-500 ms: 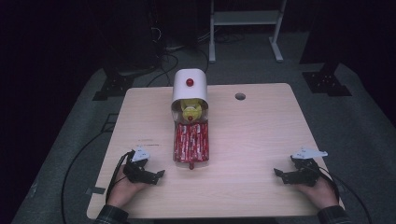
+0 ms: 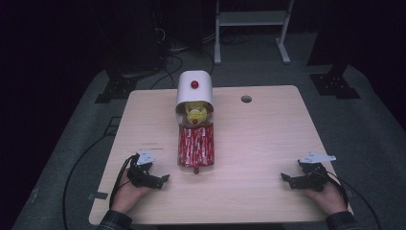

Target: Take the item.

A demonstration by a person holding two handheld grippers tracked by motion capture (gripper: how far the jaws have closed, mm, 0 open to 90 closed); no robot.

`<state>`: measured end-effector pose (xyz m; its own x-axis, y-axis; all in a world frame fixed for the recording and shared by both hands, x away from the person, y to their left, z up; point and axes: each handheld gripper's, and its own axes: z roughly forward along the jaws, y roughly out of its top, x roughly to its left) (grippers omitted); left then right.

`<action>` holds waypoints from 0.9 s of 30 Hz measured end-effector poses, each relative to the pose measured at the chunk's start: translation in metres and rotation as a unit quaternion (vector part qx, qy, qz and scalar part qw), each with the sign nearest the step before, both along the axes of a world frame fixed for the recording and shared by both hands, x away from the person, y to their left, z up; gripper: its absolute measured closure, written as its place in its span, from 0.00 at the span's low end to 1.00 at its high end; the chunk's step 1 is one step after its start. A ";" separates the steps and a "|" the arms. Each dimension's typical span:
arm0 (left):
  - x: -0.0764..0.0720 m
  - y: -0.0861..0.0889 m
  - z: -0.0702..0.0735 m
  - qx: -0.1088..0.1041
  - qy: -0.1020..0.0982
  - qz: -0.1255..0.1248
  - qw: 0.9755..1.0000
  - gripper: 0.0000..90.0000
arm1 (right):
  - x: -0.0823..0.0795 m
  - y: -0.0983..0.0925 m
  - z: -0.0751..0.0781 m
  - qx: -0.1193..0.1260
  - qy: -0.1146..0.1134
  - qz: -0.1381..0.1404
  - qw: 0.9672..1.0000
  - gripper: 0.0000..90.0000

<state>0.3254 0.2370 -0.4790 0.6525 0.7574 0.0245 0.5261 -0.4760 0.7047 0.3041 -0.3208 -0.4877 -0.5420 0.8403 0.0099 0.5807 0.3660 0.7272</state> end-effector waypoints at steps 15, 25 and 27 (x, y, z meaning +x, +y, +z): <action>-0.001 -0.002 0.020 -0.034 -0.002 -0.011 0.999 0.00 | 0.000 0.000 0.000 0.000 -0.001 0.001 1.000 0.09; -0.001 -0.006 0.029 -0.040 -0.012 -0.016 0.999 0.00 | 0.000 0.000 0.000 0.000 0.000 0.001 1.000 0.09; -0.001 -0.007 0.032 -0.040 -0.012 -0.017 0.999 0.00 | 0.000 0.000 0.000 0.000 0.000 0.001 1.000 0.09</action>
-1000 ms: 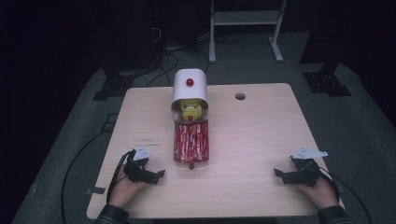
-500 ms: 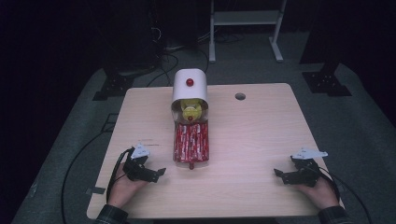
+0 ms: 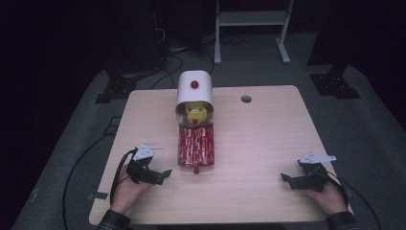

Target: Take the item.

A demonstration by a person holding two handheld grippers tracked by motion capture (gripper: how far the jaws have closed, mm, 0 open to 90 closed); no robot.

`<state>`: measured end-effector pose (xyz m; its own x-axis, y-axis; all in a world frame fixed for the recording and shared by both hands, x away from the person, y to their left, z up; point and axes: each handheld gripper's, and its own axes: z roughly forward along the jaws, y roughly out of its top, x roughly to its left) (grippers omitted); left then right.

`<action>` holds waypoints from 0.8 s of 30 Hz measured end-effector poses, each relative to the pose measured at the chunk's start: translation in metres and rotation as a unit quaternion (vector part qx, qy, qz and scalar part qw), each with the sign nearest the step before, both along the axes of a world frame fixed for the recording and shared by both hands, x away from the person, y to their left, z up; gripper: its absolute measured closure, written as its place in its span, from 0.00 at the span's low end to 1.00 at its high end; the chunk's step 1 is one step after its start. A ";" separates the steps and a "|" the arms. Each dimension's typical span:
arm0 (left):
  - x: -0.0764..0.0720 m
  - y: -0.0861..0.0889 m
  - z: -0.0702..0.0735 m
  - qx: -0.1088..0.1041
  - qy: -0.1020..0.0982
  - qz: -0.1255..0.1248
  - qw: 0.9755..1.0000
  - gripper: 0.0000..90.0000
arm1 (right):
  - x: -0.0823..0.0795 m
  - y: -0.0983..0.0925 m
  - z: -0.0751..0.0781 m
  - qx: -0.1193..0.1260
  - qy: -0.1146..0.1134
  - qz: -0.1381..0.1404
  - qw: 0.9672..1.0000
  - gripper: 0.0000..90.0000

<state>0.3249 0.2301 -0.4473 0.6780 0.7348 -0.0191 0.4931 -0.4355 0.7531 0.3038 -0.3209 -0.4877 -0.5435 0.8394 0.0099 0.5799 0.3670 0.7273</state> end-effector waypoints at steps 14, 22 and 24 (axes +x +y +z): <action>0.003 -0.009 0.017 -0.017 -0.008 -0.002 1.000 0.00 | 0.000 0.000 0.000 0.000 0.000 0.000 1.000 0.09; 0.007 -0.011 0.028 -0.034 -0.020 0.002 0.999 0.05 | 0.000 0.000 0.000 0.000 0.000 0.000 1.000 0.09; 0.008 -0.013 0.030 -0.037 -0.022 0.004 0.999 0.05 | 0.000 0.000 0.000 0.000 0.000 0.000 1.000 0.09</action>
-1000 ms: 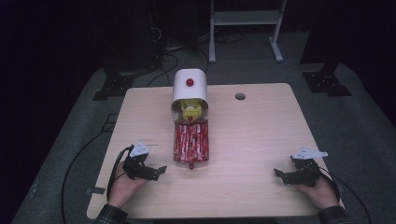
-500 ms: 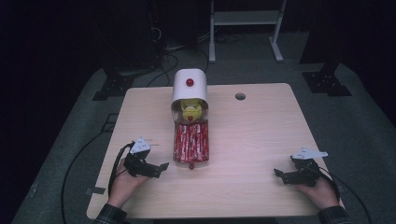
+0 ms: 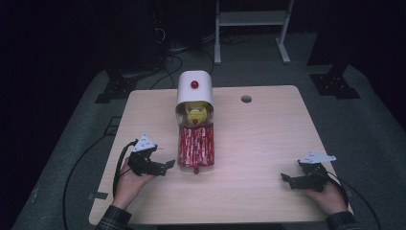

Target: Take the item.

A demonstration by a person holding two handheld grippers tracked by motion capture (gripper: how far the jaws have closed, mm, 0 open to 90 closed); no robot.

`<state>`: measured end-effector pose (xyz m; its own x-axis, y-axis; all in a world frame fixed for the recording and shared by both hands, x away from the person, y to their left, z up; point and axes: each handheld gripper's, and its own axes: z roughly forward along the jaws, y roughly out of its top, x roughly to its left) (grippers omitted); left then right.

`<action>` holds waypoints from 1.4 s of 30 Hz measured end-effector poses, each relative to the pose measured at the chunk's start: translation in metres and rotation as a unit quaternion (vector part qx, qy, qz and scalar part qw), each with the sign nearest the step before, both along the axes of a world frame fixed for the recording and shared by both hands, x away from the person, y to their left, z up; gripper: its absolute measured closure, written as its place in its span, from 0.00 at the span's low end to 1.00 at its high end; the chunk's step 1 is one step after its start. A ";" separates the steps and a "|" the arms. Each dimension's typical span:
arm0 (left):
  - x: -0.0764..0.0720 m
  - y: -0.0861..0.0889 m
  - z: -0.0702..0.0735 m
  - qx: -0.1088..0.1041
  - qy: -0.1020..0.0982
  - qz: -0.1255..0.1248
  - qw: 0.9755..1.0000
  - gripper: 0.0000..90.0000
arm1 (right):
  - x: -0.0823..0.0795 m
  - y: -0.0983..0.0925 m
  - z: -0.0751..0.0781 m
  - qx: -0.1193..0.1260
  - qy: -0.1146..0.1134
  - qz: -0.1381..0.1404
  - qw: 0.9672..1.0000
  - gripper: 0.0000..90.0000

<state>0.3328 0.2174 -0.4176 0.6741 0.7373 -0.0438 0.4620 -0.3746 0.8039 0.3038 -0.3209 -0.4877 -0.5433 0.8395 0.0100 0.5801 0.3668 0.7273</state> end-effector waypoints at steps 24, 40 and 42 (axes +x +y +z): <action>0.013 -0.020 0.016 -0.027 -0.005 -0.017 0.999 0.15 | 0.000 0.000 0.000 0.000 0.000 0.000 1.000 0.09; 0.022 -0.033 0.021 -0.041 -0.003 -0.028 0.999 0.20 | 0.000 0.000 0.000 0.000 0.000 0.000 1.000 0.09; 0.023 -0.035 0.022 -0.039 -0.004 -0.029 0.999 0.20 | 0.000 0.000 0.000 0.000 0.000 0.000 1.000 0.09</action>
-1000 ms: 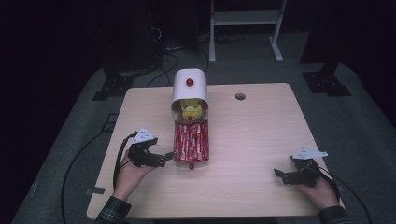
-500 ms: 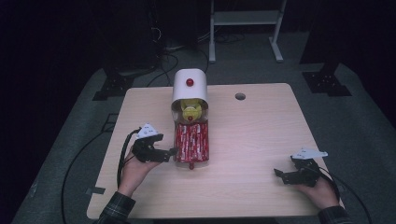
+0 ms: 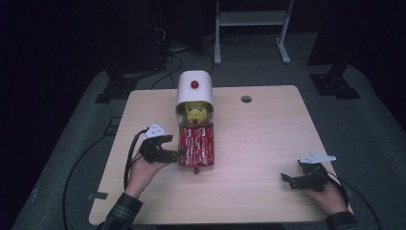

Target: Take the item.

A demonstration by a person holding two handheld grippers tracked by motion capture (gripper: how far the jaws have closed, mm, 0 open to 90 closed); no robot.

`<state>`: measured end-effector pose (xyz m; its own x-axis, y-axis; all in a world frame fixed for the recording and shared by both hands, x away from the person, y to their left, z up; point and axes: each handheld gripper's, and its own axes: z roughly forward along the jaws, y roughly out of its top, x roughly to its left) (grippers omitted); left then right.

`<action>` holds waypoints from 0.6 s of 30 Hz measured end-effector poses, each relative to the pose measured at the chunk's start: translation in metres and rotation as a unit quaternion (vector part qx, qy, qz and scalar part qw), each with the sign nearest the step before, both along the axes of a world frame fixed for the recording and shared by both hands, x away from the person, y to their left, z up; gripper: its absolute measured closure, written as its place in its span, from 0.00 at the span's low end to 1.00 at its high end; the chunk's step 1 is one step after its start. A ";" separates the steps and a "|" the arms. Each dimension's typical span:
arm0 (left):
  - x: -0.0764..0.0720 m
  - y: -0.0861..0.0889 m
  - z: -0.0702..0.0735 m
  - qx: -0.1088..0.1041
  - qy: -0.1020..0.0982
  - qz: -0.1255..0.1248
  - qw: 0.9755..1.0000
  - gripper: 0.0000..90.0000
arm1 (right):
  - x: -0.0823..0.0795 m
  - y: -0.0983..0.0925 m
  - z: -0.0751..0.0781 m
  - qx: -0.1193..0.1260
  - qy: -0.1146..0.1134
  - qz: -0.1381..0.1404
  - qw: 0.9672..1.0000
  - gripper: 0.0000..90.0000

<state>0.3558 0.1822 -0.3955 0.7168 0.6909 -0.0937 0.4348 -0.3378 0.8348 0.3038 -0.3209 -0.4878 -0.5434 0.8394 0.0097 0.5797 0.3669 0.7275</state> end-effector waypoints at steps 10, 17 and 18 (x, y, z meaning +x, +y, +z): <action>0.005 -0.010 -0.002 0.004 0.002 -0.006 1.000 0.23 | 0.000 0.000 0.000 0.000 0.000 0.000 1.000 0.09; 0.009 -0.015 -0.005 0.015 0.000 0.001 1.000 0.23 | 0.000 0.000 0.000 0.000 0.000 0.000 1.000 0.09; 0.010 -0.016 -0.005 0.016 0.000 0.001 1.000 0.23 | 0.000 0.000 0.000 0.000 0.000 0.000 1.000 0.09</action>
<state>0.3654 0.1663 -0.4009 0.7155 0.6950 -0.0717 0.4353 -0.3631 0.8238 0.3036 -0.3209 -0.4878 -0.5438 0.8391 0.0106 0.5801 0.3668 0.7273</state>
